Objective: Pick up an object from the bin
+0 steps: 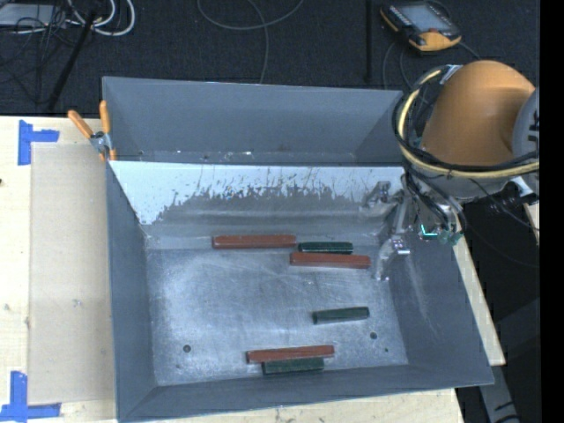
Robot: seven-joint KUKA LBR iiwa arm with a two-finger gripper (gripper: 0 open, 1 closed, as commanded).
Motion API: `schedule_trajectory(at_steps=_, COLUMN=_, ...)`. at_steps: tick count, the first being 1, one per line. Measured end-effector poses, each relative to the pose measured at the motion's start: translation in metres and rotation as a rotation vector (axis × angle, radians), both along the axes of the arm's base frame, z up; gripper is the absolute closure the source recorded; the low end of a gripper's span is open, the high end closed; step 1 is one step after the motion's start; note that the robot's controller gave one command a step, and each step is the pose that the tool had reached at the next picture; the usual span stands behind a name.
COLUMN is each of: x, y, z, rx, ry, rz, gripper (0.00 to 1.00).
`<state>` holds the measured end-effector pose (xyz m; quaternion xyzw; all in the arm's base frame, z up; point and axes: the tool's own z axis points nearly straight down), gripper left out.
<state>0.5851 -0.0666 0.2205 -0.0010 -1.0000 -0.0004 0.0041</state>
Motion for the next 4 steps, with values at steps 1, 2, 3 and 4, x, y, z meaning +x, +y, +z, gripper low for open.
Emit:
schedule_trajectory(at_steps=1, x=0.001, y=0.000, z=0.005, rx=-0.001, ry=-0.008, rz=0.001, gripper=0.00)
schedule_trajectory(at_steps=2, x=-0.009, y=0.001, z=-0.050, rx=-0.001, ry=-0.013, rz=0.033, gripper=0.00)
schedule_trajectory(at_steps=3, x=-0.035, y=0.004, z=-0.135, rx=0.000, ry=-0.007, rz=0.152, gripper=1.00)
schedule_trajectory(at_steps=4, x=-0.035, y=0.004, z=-0.135, rx=0.000, ry=-0.007, rz=0.153, gripper=1.00)
